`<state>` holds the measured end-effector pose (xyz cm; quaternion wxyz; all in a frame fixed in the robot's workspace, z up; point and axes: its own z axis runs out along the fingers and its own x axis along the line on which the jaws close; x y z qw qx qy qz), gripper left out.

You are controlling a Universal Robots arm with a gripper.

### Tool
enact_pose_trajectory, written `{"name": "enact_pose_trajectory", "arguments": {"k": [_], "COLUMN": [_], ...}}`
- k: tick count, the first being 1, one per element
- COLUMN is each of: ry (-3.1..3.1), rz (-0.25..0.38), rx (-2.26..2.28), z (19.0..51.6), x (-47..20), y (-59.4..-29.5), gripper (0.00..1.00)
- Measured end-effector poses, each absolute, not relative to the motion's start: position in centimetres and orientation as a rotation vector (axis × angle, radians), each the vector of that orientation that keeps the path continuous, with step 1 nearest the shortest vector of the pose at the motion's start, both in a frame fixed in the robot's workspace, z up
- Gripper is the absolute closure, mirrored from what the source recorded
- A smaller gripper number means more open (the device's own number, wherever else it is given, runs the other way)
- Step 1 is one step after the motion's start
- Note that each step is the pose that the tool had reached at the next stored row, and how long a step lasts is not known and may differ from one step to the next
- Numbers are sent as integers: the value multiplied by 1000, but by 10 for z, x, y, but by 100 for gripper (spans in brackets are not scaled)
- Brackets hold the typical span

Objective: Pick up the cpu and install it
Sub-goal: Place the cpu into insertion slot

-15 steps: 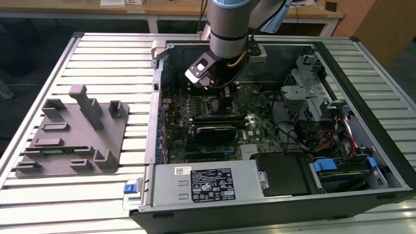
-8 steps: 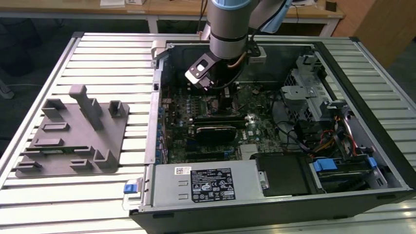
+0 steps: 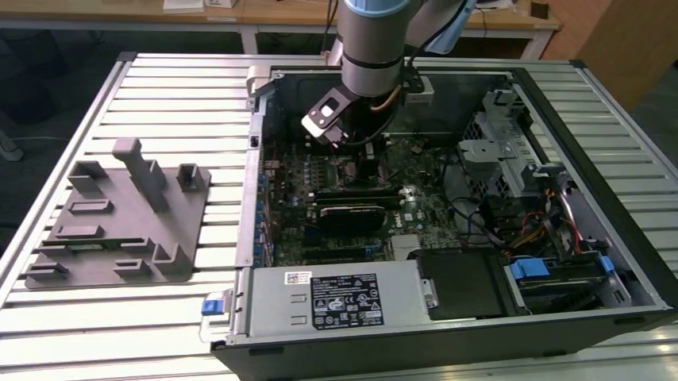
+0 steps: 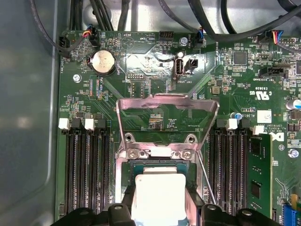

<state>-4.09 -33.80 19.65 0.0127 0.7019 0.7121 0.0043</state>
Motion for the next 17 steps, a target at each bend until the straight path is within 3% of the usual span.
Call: {"name": "enact_pose_trajectory", "arguments": {"k": [10, 12, 13, 17], "ry": [2219, 2220, 2219, 2219], "rz": [14, 16, 15, 14], "rx": [2188, 2188, 2188, 2188], "z": [196, 195, 195, 196], "x": [-41, -41, -41, -41], "y": [-338, -338, -338, -338], "gripper": [47, 45, 40, 40]}}
